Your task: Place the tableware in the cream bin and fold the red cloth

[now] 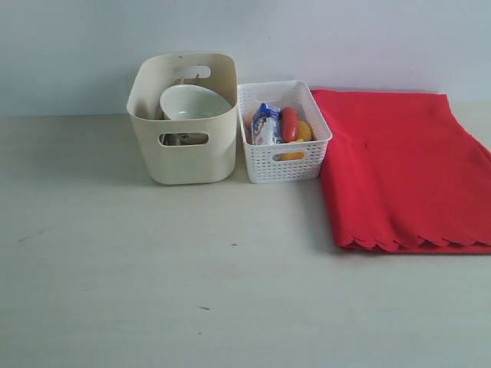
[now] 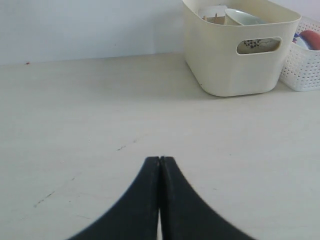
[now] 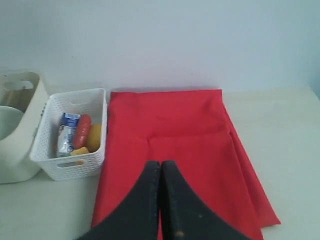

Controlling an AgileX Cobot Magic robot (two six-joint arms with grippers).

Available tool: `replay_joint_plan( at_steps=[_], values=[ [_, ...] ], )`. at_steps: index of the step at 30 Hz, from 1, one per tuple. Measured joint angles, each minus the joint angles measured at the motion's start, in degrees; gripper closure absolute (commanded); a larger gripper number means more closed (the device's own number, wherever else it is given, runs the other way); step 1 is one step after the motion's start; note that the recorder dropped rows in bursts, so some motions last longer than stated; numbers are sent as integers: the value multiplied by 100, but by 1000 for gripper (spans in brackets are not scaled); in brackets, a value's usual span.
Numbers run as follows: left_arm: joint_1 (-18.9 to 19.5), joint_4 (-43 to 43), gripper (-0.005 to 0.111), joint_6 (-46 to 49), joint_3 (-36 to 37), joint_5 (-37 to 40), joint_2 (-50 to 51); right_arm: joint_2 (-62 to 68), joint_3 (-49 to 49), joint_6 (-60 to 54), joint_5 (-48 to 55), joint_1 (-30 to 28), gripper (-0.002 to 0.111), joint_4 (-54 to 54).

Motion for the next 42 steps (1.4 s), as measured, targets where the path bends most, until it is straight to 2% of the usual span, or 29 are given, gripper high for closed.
replay_joint_plan(
  at_steps=[3,6,13,19,26,32,42],
  values=[
    [0,0,107,0,0,0,0,-672,376,-493,-214,41,108,698],
    [0,0,107,0,0,0,0,-1250,668,-1145,-279,319,108,1285],
    [0,0,107,0,0,0,0,-2257,1205,-1535,-366,1048,108,1391],
    [0,0,107,0,0,0,0,-2963,1384,-1580,-424,1405,108,1337],
    [0,0,107,0,0,0,0,-3734,1693,-1602,-758,1483,108,1299],
    [0,0,107,0,0,0,0,-4009,2584,-1602,-1667,1483,108,1209],
    [0,0,107,0,0,0,0,-4009,2614,-1602,-1431,1483,108,1196]
  ],
)
